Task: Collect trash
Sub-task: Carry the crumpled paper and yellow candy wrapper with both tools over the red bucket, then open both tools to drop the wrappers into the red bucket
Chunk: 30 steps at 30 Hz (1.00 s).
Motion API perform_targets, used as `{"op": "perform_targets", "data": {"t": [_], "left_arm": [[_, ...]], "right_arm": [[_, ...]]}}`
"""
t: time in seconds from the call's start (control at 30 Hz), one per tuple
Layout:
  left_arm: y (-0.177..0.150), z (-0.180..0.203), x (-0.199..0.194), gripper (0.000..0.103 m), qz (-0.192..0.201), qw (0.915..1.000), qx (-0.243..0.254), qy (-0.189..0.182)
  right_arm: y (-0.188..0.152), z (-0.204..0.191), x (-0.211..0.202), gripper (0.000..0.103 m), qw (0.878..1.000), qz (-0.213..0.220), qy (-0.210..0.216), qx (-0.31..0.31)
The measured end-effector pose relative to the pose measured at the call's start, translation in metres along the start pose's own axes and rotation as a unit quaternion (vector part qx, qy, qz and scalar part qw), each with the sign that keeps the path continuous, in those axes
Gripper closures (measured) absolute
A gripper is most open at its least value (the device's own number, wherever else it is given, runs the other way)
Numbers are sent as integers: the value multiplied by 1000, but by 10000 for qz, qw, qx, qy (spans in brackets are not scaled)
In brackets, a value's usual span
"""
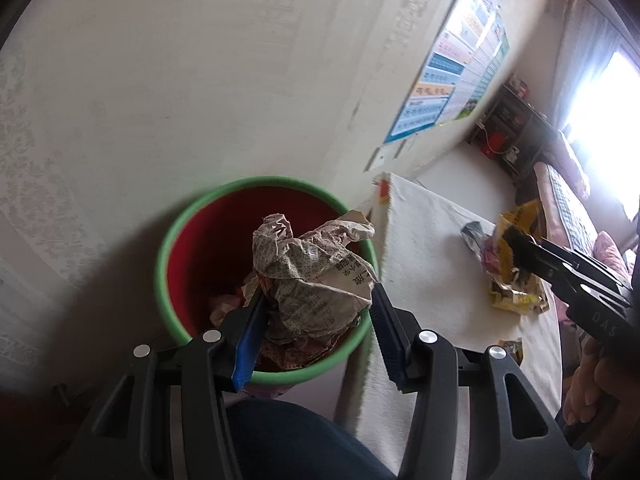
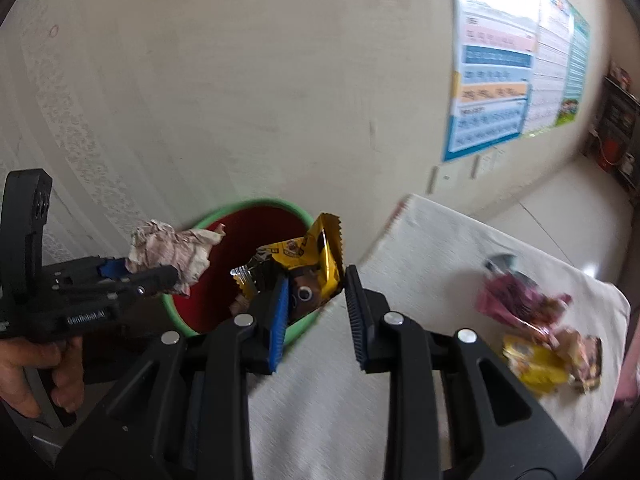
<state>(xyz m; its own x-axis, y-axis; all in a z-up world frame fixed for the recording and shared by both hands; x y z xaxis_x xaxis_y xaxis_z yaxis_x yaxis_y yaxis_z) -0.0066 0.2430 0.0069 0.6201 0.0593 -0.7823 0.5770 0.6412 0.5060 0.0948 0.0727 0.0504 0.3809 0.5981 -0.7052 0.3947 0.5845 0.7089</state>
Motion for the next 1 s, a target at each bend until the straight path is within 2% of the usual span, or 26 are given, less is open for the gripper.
{"op": "perform_targets", "data": {"t": [0.27, 0.5, 0.67, 1.0], "left_arm": [[5, -31, 0, 55, -50, 9998, -187, 33], [28, -43, -7, 54, 49, 9998, -177, -64], [33, -45, -6, 54, 25, 10000, -60, -70], [42, -52, 9, 54, -315, 9995, 88, -44]], "right_arm": [[21, -38, 27, 76, 9991, -104, 225, -343], [28, -50, 50, 76, 9984, -308, 291, -385], [32, -56, 68, 76, 9975, -472, 274, -454], [28, -65, 104, 76, 9940, -886, 226, -600]]}}
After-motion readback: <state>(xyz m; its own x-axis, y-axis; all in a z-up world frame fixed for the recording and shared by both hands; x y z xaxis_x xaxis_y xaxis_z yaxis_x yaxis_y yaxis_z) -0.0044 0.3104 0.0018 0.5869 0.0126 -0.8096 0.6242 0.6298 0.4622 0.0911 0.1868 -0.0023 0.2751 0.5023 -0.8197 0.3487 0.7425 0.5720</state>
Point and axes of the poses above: each gripper's, at about its wrist camera, not at the fingertips, and x roughly the way its jaws point, z to its right, y to its top, the point moved 2 cm from there along x, roughly the way its jaws point, and after that the axes turned 12 degrees about -x, right-handed, at the moved point
